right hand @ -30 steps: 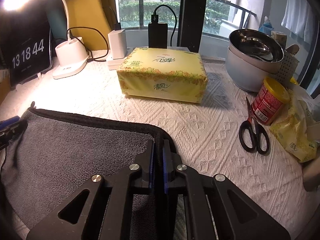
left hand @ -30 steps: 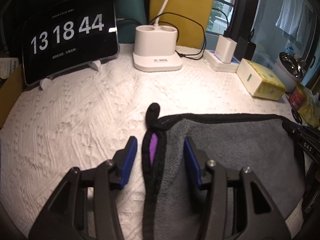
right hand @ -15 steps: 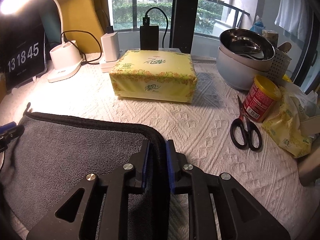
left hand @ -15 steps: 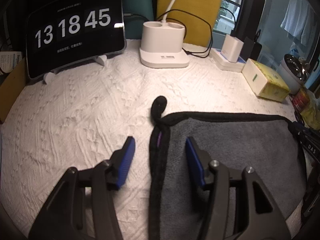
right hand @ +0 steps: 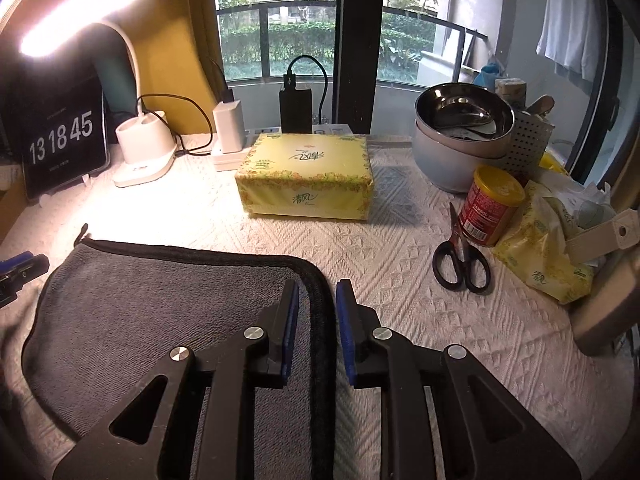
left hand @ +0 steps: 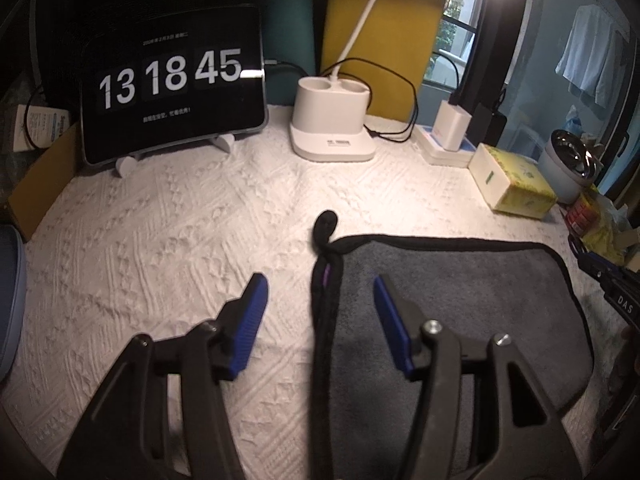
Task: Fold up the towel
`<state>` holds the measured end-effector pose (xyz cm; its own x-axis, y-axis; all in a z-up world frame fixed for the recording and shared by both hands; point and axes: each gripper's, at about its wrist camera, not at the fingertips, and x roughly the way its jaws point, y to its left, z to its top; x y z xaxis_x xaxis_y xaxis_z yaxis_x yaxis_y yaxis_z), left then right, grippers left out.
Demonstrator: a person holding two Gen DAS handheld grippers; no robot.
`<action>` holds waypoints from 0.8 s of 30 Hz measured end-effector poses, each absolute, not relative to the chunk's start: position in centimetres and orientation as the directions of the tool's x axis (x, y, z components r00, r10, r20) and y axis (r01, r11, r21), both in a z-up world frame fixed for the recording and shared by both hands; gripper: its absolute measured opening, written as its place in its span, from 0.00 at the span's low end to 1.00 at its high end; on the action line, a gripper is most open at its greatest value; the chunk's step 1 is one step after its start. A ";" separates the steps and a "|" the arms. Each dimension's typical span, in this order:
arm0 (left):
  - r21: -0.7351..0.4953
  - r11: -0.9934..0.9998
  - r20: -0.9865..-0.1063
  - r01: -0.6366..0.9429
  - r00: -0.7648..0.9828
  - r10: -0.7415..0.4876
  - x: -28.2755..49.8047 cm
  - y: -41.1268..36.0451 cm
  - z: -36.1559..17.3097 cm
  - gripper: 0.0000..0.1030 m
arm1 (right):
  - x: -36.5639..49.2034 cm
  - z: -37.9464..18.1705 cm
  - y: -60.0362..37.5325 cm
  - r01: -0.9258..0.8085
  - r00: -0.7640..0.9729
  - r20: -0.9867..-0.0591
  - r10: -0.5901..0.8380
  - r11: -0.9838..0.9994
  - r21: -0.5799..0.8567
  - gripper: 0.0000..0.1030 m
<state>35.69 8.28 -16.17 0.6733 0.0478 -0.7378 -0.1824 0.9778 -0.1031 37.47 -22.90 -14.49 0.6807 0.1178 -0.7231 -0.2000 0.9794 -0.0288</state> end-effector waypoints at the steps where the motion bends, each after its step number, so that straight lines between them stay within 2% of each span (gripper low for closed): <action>1: -0.104 0.978 -0.735 -0.181 0.676 0.047 35.4 8.2 -16.0 0.55 | 37.2 -14.3 -22.9 -0.201 0.683 -0.721 0.120 0.979 -0.027 0.20; 24: -0.110 0.984 -0.676 -0.142 0.736 0.031 28.3 6.9 -11.8 0.55 | 30.2 -10.5 -23.1 -0.217 0.721 -0.676 0.152 0.976 -0.012 0.21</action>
<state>28.29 6.95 -11.84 0.7358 0.0306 -0.6765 -0.1417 0.9838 -0.1096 30.21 -23.09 -10.47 0.7212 0.1522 -0.6759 -0.2173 0.9760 -0.0121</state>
